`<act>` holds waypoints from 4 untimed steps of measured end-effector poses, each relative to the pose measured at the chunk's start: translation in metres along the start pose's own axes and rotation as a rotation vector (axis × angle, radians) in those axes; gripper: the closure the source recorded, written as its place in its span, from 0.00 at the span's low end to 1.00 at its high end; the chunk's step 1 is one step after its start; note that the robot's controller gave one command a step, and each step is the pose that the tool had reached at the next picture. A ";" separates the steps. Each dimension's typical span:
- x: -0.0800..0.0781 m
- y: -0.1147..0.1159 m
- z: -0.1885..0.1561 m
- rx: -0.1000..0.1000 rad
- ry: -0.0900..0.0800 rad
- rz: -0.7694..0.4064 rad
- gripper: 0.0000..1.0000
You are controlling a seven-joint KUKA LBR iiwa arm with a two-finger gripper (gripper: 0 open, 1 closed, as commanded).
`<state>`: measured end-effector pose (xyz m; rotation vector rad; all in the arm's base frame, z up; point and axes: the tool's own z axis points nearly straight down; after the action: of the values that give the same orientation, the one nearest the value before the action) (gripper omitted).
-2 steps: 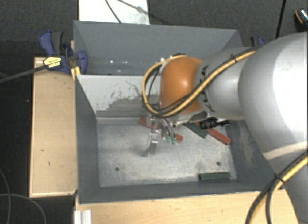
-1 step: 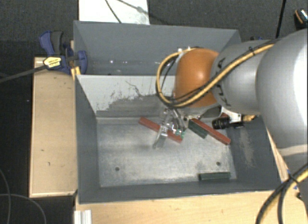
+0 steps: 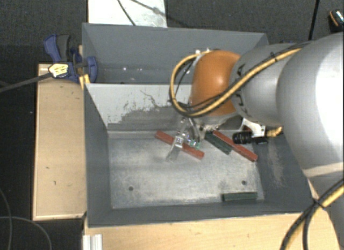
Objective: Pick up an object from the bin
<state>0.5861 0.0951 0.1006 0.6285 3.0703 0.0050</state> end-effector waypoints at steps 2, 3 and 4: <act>-0.005 -0.012 0.030 0.004 0.007 0.147 0.00; -0.005 -0.012 0.030 0.003 0.006 0.147 1.00; -0.006 -0.012 0.025 0.003 0.004 0.148 1.00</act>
Offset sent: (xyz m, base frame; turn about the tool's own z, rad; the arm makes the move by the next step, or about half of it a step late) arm -0.0004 -0.0132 -0.0306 0.1459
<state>0.5869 0.0821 0.0751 0.8554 3.0201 0.0028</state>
